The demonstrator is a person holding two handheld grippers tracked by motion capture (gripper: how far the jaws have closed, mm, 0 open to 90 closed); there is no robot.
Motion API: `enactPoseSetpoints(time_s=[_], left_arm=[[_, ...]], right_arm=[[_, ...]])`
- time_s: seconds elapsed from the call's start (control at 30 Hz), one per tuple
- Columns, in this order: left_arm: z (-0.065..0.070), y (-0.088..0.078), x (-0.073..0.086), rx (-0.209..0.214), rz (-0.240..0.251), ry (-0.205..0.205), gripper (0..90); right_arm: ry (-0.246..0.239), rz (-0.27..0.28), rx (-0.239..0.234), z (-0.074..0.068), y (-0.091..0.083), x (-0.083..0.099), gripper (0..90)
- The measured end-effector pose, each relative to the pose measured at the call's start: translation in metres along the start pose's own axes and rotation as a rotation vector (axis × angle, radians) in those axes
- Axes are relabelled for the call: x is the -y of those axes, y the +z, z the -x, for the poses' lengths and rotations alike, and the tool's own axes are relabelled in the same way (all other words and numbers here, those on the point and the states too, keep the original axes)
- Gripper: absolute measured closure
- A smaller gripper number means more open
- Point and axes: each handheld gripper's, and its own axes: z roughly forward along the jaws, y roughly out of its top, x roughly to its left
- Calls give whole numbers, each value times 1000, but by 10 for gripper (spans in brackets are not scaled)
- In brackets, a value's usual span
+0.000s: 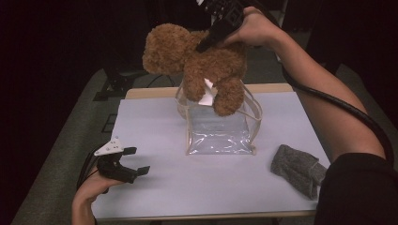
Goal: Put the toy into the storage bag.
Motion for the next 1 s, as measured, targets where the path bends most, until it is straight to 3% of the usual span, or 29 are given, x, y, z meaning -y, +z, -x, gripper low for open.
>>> enactPoseSetpoints(time_s=[0.4,0.57,0.83,1.0], left_arm=[[1,3,0,8,-5,5,31],[1,4,1,13,-6,3,31],[2,6,0,18,-11,7,31],[2,6,0,18,-11,6,31]], right_arm=[[70,-30,77,46,11,9,732],[93,-43,107,57,16,15,732],[69,-80,93,48,34,19,731],[25,-85,83,31,42,16,731]])
